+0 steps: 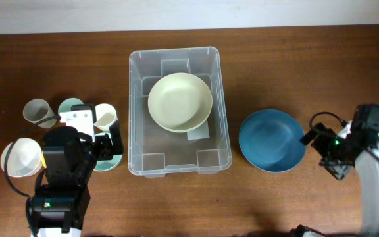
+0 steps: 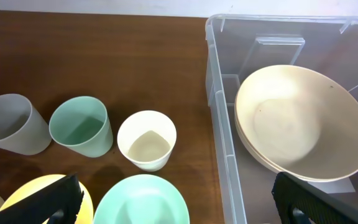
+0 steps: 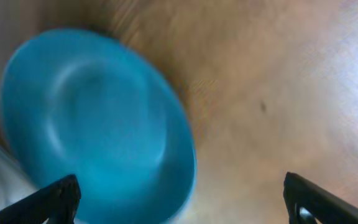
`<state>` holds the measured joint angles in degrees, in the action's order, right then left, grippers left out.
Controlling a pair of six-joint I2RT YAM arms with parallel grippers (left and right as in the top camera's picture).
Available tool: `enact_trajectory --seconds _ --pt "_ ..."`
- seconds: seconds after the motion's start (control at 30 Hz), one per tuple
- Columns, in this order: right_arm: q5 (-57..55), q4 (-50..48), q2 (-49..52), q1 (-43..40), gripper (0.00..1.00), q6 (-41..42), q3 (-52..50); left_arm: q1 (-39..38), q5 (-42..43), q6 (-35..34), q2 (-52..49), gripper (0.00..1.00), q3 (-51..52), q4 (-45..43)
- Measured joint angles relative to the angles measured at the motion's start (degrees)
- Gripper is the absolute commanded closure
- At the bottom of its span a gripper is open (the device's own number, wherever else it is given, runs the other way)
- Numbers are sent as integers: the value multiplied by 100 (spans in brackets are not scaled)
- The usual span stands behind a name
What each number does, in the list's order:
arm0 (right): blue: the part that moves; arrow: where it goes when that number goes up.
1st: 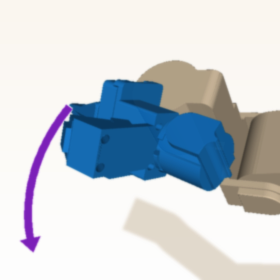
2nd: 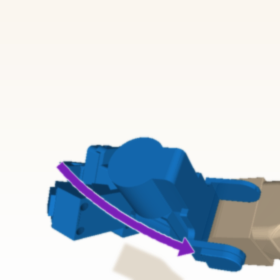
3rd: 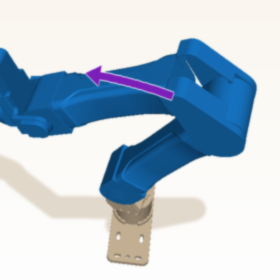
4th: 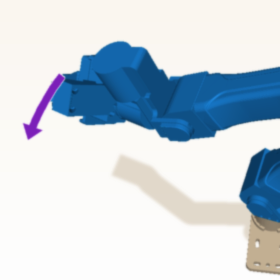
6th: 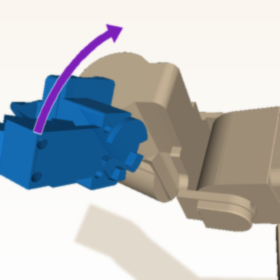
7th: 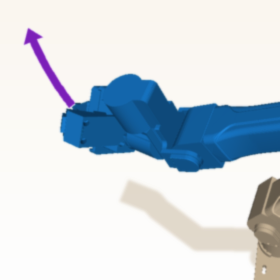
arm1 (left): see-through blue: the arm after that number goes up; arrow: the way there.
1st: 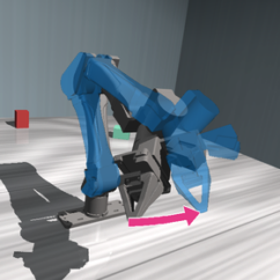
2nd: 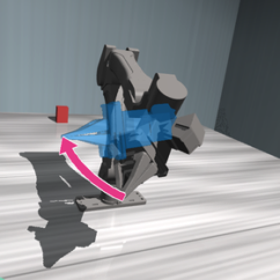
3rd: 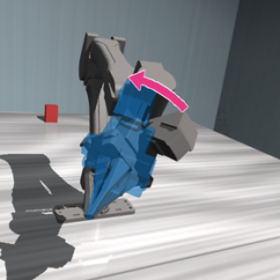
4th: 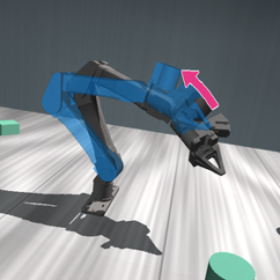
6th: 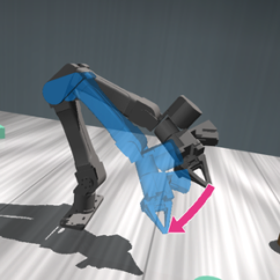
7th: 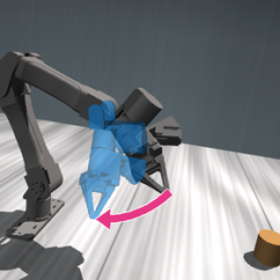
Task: Pack container
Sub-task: 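Move the right gripper to the rim of the teal bowl, then lift the teal bowl and stack it on the cream bowls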
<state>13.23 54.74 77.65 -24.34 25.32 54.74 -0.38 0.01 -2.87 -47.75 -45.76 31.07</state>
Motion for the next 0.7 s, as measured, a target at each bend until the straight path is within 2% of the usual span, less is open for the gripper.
enact_trajectory --seconds 0.27,0.33,0.47,0.57,0.63,0.7 --pt "632 -859 1803 0 8 -210 -2 0 0 0 0 0 0 9" --pt "772 -960 2039 0 14 -282 -2 0 0 0 0 0 0 17" --pt "911 -1029 2192 61 52 -382 4 0 0 0 0 0 0 24" --pt "935 -1047 2229 186 68 -435 4 0 0 0 0 0 0 22" --pt "946 -1051 2243 256 74 -474 4 0 0 0 0 0 0 24" --pt "964 -1062 2245 297 84 -457 4 0 0 0 0 0 0 24"
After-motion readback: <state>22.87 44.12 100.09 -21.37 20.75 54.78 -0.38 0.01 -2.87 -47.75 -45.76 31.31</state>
